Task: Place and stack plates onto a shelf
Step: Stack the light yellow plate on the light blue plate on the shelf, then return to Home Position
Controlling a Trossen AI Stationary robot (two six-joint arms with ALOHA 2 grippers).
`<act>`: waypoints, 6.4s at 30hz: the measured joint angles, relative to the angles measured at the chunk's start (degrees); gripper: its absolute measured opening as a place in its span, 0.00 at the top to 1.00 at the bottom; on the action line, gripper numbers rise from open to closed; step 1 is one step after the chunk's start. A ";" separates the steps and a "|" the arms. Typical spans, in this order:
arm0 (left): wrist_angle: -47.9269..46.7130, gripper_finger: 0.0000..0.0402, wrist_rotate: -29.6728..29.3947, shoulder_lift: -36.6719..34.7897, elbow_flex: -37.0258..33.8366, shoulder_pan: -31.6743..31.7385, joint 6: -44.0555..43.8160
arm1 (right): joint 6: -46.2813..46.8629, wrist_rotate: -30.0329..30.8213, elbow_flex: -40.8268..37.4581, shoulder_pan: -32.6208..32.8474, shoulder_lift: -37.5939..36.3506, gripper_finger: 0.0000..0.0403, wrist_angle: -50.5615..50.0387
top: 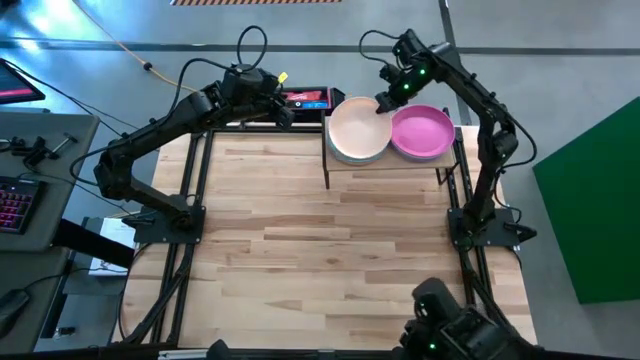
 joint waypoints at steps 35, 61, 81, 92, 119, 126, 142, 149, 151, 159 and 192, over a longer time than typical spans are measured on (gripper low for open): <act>-0.04 0.74 -0.02 0.03 0.00 -0.02 -2.92 | -3.95 10.93 0.00 4.00 2.40 0.76 3.21; 0.00 0.74 -1.70 0.03 0.00 -0.02 -3.54 | -4.46 14.78 5.40 4.35 2.29 0.57 -2.38; 0.00 0.74 -1.70 0.04 0.00 -0.02 -3.51 | -4.17 21.52 3.96 4.30 2.29 0.81 2.09; 0.00 0.74 -1.70 0.04 0.00 -0.02 -3.51 | -3.93 22.99 2.00 5.09 2.31 0.84 2.38; -5.02 0.74 1.22 -0.91 -0.07 -0.10 -0.15 | -5.75 17.72 1.77 3.64 -3.85 0.84 3.87; -8.45 0.74 1.53 -6.18 -1.16 -1.79 1.18 | -0.58 10.07 1.77 3.32 -8.90 0.84 7.75; 10.87 0.74 1.55 -42.97 -38.67 -6.84 1.31 | 9.33 10.45 -14.50 12.42 -21.81 0.84 33.62; 15.19 0.74 3.86 -59.07 -52.92 -7.22 2.23 | 18.32 10.51 -32.58 16.24 -29.56 0.84 50.61; 15.31 0.74 5.51 -63.39 -56.06 -7.22 2.90 | 19.94 10.51 -35.62 17.43 -31.46 0.84 54.13; 16.88 0.74 7.03 -78.56 -68.11 -7.21 3.23 | 21.62 15.14 -39.85 22.32 -36.06 0.84 58.37; 27.44 0.74 4.48 -79.60 -82.62 -7.21 8.18 | 13.92 17.61 -48.87 34.61 -38.65 0.84 63.17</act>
